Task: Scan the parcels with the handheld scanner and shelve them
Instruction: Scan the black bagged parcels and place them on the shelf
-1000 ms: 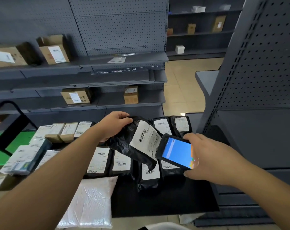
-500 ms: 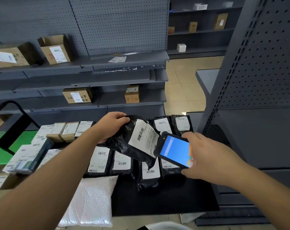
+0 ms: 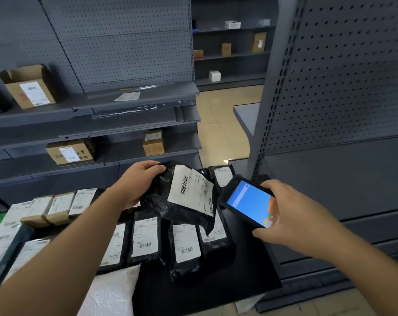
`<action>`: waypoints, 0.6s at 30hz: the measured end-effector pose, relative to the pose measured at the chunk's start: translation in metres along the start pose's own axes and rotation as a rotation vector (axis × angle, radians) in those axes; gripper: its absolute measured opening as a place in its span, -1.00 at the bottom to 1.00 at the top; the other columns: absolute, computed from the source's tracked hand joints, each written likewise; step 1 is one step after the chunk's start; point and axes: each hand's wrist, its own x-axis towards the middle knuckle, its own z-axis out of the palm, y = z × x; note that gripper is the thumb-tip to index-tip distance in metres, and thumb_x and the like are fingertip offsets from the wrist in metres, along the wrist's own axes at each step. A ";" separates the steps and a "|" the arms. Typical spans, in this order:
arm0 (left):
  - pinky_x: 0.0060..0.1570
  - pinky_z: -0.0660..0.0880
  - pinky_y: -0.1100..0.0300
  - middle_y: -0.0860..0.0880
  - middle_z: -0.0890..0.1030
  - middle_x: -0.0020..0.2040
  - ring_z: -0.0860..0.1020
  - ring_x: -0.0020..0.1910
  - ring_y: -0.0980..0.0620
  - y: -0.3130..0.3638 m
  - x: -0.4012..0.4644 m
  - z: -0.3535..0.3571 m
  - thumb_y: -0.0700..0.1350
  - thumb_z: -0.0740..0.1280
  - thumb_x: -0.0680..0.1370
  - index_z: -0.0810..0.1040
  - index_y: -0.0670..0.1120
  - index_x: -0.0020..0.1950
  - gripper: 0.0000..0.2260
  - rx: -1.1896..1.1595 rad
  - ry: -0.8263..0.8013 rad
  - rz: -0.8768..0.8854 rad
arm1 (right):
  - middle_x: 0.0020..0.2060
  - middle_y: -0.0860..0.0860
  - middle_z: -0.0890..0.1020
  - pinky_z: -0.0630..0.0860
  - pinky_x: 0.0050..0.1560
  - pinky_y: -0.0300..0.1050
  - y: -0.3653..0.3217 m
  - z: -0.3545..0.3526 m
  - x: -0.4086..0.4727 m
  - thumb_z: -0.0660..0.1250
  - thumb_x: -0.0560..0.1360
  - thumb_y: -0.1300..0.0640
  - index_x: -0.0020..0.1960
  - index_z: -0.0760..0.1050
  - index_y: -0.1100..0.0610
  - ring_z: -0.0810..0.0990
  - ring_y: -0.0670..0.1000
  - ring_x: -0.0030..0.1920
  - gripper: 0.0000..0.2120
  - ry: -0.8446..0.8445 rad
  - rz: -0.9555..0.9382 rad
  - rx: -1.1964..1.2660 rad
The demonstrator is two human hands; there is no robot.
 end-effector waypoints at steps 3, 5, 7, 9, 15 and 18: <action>0.08 0.67 -0.13 -0.12 0.77 -0.04 0.73 -0.09 -0.14 0.012 0.009 0.020 -0.08 0.36 0.69 0.72 -0.03 0.06 -0.86 -0.095 -0.006 0.021 | -0.01 -0.25 0.49 0.60 -0.06 -0.06 0.017 -0.011 -0.010 0.54 0.31 -0.23 0.35 0.26 -0.20 0.55 -0.18 -0.05 -0.28 0.067 0.085 0.082; -0.04 0.67 -0.05 -0.10 0.77 -0.11 0.72 -0.21 -0.07 0.020 0.013 0.037 -0.10 0.35 0.69 0.71 -0.04 0.00 -0.84 -0.158 -0.015 0.035 | 0.01 -0.24 0.49 0.57 -0.05 -0.09 0.029 -0.019 -0.017 0.56 0.31 -0.22 0.38 0.25 -0.20 0.54 -0.21 -0.04 -0.25 0.111 0.137 0.110; -0.10 0.67 0.00 -0.10 0.75 -0.14 0.72 -0.26 -0.04 0.030 0.017 0.055 -0.10 0.34 0.69 0.70 -0.05 -0.04 -0.82 -0.210 -0.034 0.042 | 0.00 -0.23 0.52 0.57 -0.09 -0.09 0.041 -0.027 -0.023 0.57 0.31 -0.20 0.36 0.27 -0.21 0.56 -0.20 -0.07 -0.26 0.159 0.190 0.149; -0.07 0.66 -0.01 -0.11 0.75 -0.13 0.72 -0.24 -0.05 0.038 0.018 0.076 -0.11 0.33 0.69 0.69 -0.08 -0.02 -0.83 -0.268 -0.048 0.044 | -0.02 -0.22 0.54 0.59 -0.12 -0.06 0.057 -0.035 -0.028 0.59 0.30 -0.20 0.32 0.27 -0.23 0.58 -0.17 -0.10 -0.27 0.196 0.234 0.196; -0.19 0.67 0.05 -0.14 0.77 -0.07 0.76 -0.19 -0.06 0.061 0.015 0.141 -0.13 0.33 0.70 0.66 -0.12 0.09 -0.87 -0.436 -0.026 0.009 | 0.07 -0.15 0.56 0.58 -0.03 -0.01 0.118 -0.054 -0.035 0.62 0.29 -0.20 0.40 0.28 -0.16 0.57 -0.12 0.01 -0.20 0.279 0.335 0.299; -0.03 0.69 -0.05 -0.17 0.77 0.00 0.76 -0.09 -0.12 0.071 0.012 0.179 -0.13 0.32 0.70 0.63 -0.15 0.13 -0.87 -0.494 -0.023 -0.005 | 0.10 -0.13 0.56 0.52 -0.07 -0.03 0.156 -0.063 -0.033 0.63 0.29 -0.21 0.44 0.29 -0.11 0.57 -0.10 0.03 -0.16 0.312 0.353 0.323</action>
